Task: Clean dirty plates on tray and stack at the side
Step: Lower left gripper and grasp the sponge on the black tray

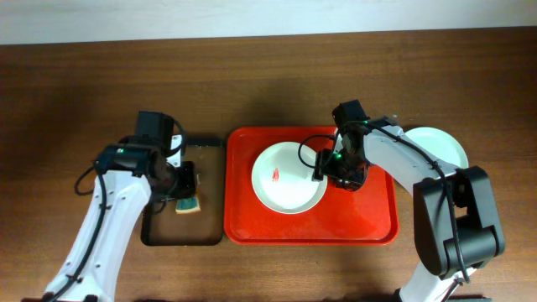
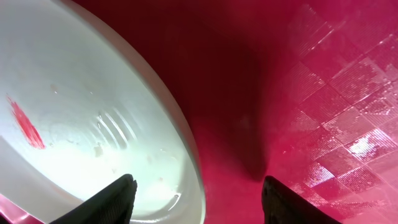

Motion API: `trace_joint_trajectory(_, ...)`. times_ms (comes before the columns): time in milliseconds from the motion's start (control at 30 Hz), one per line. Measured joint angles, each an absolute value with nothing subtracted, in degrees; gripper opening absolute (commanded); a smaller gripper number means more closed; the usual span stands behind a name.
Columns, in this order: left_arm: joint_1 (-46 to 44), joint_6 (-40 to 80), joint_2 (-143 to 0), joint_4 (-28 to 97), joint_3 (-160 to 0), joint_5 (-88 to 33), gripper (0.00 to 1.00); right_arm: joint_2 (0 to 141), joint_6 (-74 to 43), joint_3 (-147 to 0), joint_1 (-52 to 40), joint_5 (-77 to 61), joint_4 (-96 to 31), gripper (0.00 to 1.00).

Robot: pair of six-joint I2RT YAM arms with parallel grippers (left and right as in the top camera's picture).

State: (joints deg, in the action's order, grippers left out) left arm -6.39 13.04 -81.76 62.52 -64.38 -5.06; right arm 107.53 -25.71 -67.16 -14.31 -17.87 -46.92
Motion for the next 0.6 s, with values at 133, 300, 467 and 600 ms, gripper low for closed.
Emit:
trace_joint_trajectory(133, -6.63, 13.54, -84.90, 57.54, -62.46, -4.21, 0.39, 107.53, -25.71, -67.16, -14.31, -17.85, -46.46, 0.69)
trace_joint_trajectory(300, -6.63, 13.52, -95.31, 52.62, -61.32, -2.22, 0.36, 107.53, -25.74, -67.16, -14.31, -17.85, -46.46, 0.69)
trace_joint_trajectory(467, -6.63, 13.50, -96.57, 50.89, -61.25, 0.69, 0.30, 107.53, -25.71, -67.16, -14.31, -17.85, -46.48, 0.69)
trace_joint_trajectory(600, -6.63, 13.50, -99.81, 49.95, -61.25, 0.91, 0.26, 107.53, -25.74, -67.16, -14.31, -17.85, -46.48, 0.69)
